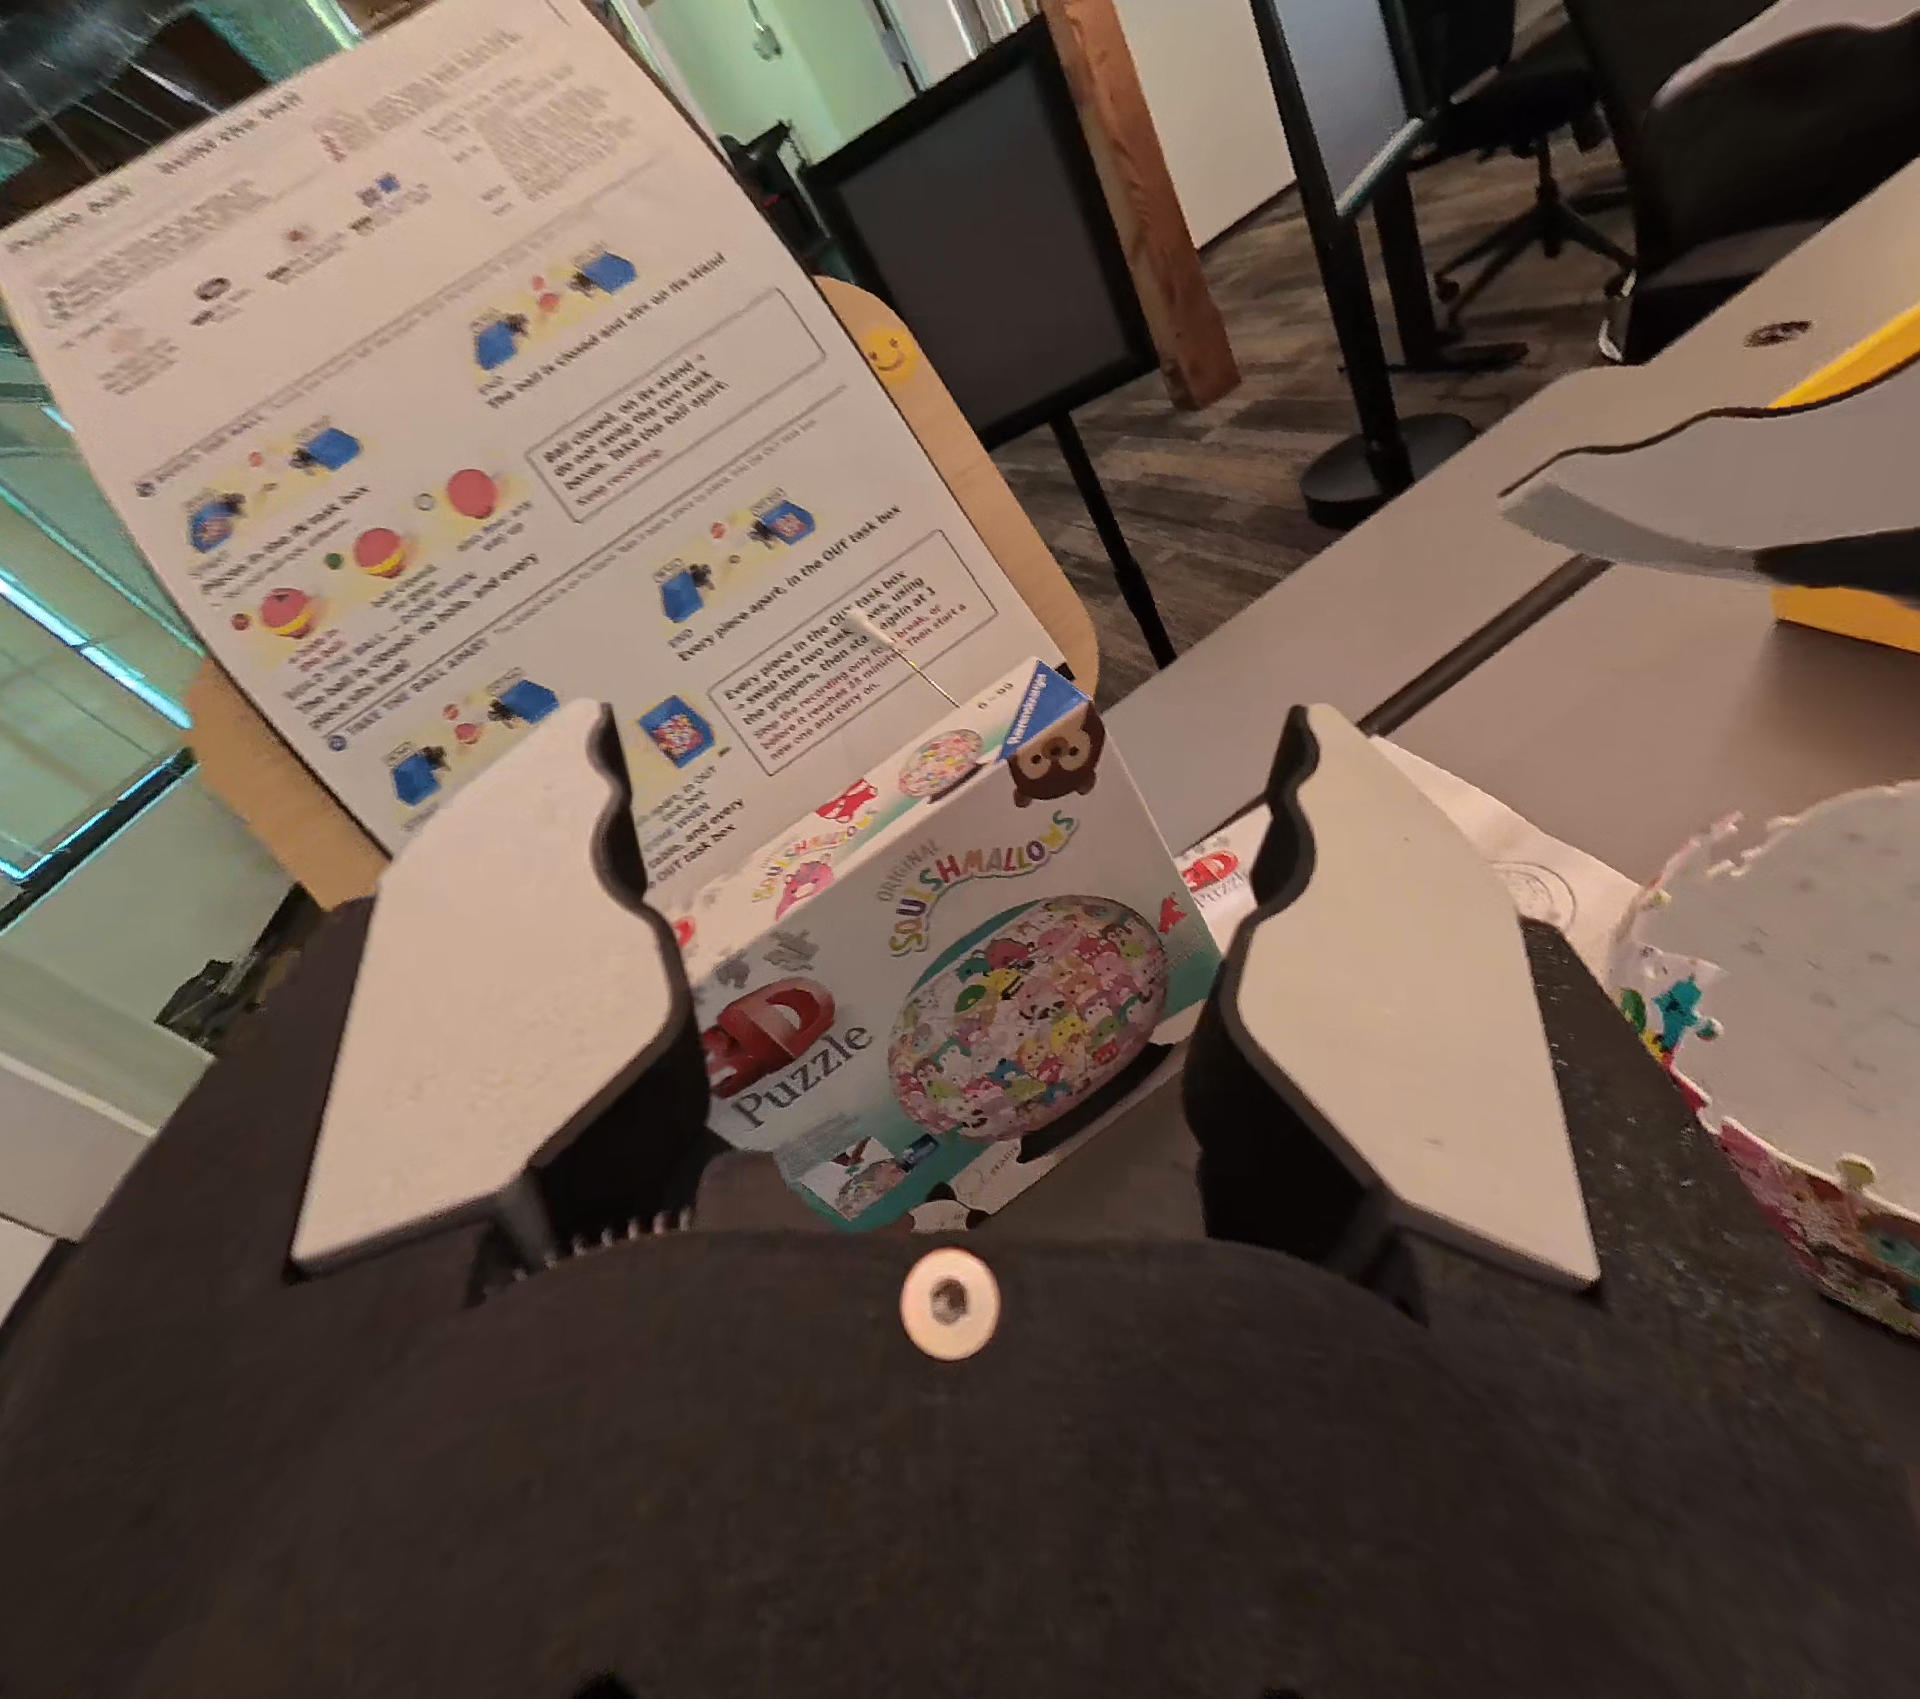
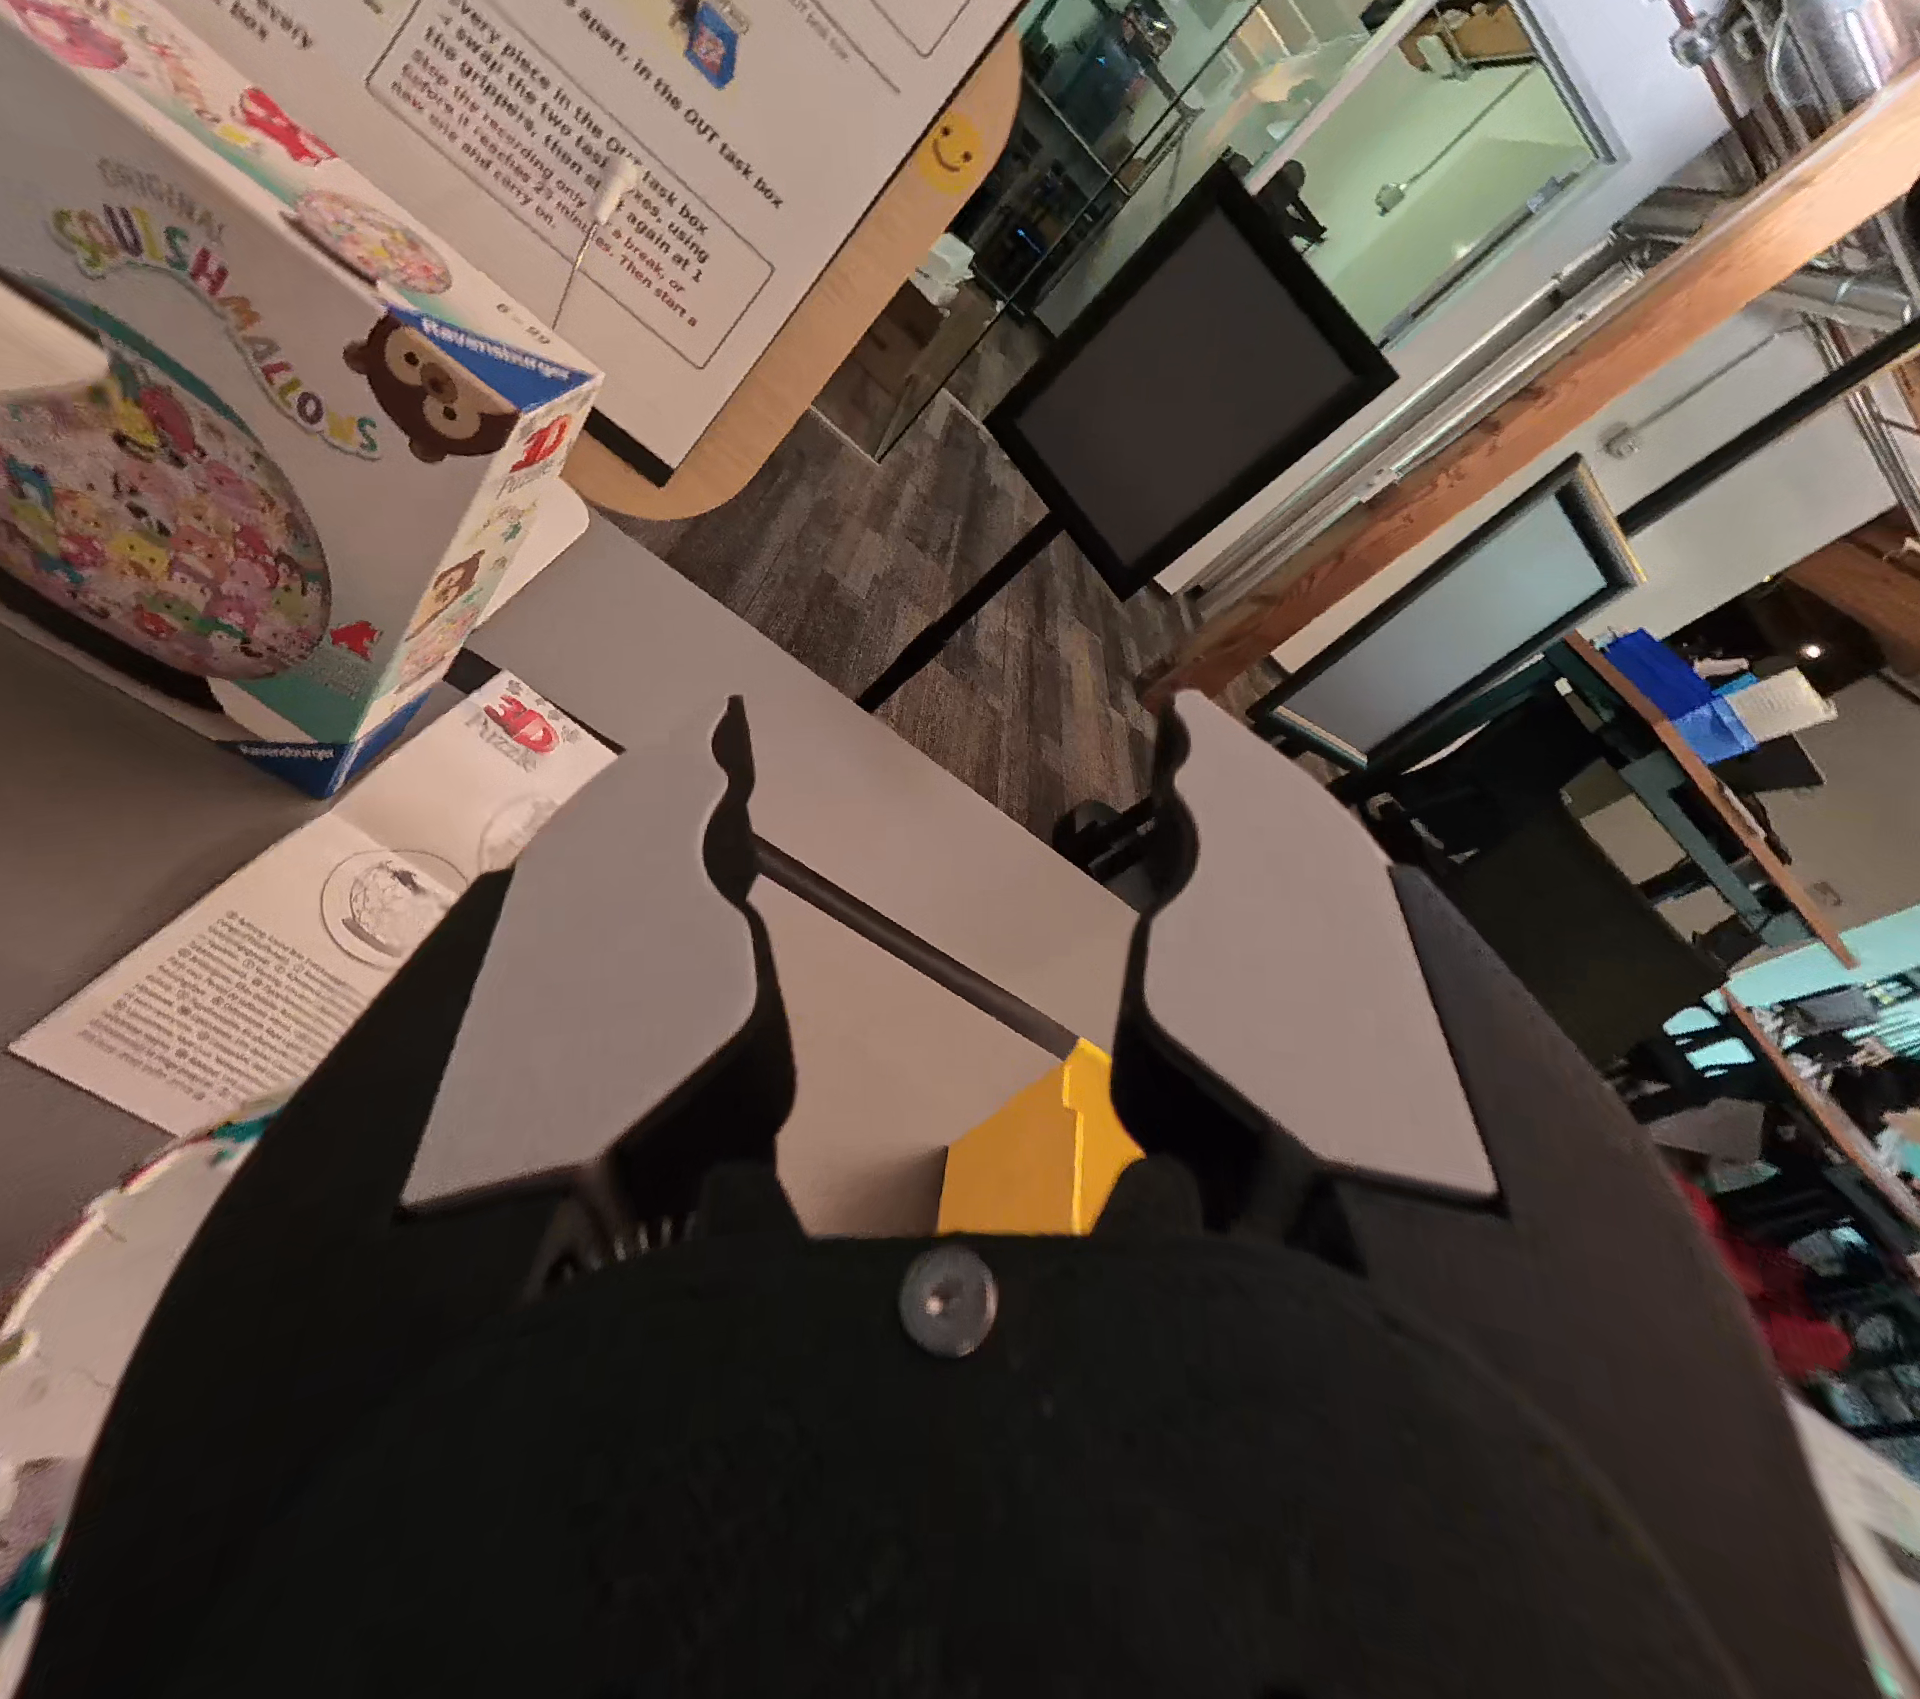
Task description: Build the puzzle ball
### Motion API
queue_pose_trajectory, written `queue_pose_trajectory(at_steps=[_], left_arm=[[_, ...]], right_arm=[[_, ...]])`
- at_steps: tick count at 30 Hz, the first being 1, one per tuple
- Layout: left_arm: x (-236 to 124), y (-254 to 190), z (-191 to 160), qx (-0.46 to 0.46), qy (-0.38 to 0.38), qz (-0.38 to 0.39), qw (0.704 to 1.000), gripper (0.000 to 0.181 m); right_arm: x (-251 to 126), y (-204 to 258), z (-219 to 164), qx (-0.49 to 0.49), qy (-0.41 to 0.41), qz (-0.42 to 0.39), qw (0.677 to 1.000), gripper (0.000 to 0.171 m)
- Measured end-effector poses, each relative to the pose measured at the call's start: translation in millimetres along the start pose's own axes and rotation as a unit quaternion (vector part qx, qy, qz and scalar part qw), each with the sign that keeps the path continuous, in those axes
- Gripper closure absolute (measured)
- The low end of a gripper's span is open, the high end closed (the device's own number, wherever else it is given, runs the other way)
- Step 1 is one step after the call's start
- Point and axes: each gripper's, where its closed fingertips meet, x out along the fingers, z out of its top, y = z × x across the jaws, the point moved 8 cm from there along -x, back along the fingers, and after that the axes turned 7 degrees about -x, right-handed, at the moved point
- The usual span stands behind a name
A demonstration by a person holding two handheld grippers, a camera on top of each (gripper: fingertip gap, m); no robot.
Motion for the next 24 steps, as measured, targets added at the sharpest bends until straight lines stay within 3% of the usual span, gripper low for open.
queue_pose_trajectory(at_steps=[4,6,14,20,24], left_arm=[[-5,6,4,-0.004,-0.012,0.027,1.0,0.064],[-6,9,5,-0.006,-0.011,0.036,0.999,0.062],[-4,13,4,-0.009,-0.01,0.059,0.998,0.058],[-4,14,5,-0.009,-0.017,0.068,0.998,0.057],[-3,16,4,-0.013,-0.019,0.071,0.997,0.055]], right_arm=[[-8,-2,8,0.053,-0.019,-0.006,0.998,0.094],[-11,2,13,0.041,-0.028,0.0,0.999,0.104],[-14,10,18,0.052,-0.02,-0.02,0.998,0.103],[-10,12,14,0.014,0.019,-0.057,0.998,0.079],[-7,19,14,0.002,0.025,-0.057,0.998,0.076]])
